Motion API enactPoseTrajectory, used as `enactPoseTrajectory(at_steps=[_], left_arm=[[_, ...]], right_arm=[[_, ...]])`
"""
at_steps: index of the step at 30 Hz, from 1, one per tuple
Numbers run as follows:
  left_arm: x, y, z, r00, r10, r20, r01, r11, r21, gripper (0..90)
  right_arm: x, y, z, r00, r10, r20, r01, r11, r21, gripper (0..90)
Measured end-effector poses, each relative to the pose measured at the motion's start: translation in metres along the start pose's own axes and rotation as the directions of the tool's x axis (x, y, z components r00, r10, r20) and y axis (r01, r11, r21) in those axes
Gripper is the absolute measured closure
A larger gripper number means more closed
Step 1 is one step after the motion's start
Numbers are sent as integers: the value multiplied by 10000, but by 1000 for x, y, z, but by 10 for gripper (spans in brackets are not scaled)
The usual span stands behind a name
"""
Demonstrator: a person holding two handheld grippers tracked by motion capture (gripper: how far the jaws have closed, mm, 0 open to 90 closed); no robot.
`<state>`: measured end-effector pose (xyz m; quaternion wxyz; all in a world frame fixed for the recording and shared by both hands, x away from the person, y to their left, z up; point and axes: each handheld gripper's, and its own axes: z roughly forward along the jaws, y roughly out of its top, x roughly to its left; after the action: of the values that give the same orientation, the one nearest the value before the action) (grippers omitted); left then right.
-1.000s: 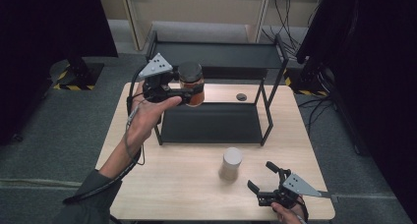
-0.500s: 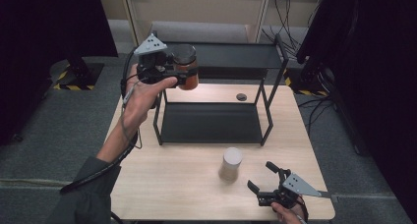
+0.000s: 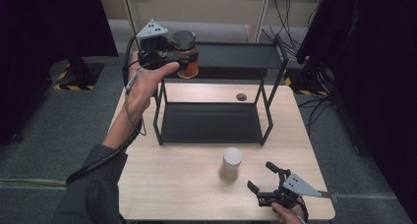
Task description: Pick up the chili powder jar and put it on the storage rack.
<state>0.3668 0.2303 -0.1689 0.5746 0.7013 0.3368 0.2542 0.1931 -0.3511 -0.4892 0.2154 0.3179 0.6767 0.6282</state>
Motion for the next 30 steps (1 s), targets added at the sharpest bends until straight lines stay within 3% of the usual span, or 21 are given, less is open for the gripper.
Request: enactPoseTrajectory(at_steps=[8,12,22,30], left_arm=[[4,8,13,9981,51,-616,-52,10000,-18,323],[7,7,19,9964,-221,-822,205,9996,-205,323],[6,10,35,9861,-258,-1642,244,9996,-108,323],[6,8,47,9810,-206,-1928,217,9998,37,323]], right_arm=[[0,0,0,10000,-6,-65,6,10000,-1,6],[0,0,0,10000,-7,-74,7,10000,-23,6],[-1,0,-1,9999,3,-118,-3,10000,-61,6],[-1,0,-1,9998,7,-177,-8,10000,-57,6]])
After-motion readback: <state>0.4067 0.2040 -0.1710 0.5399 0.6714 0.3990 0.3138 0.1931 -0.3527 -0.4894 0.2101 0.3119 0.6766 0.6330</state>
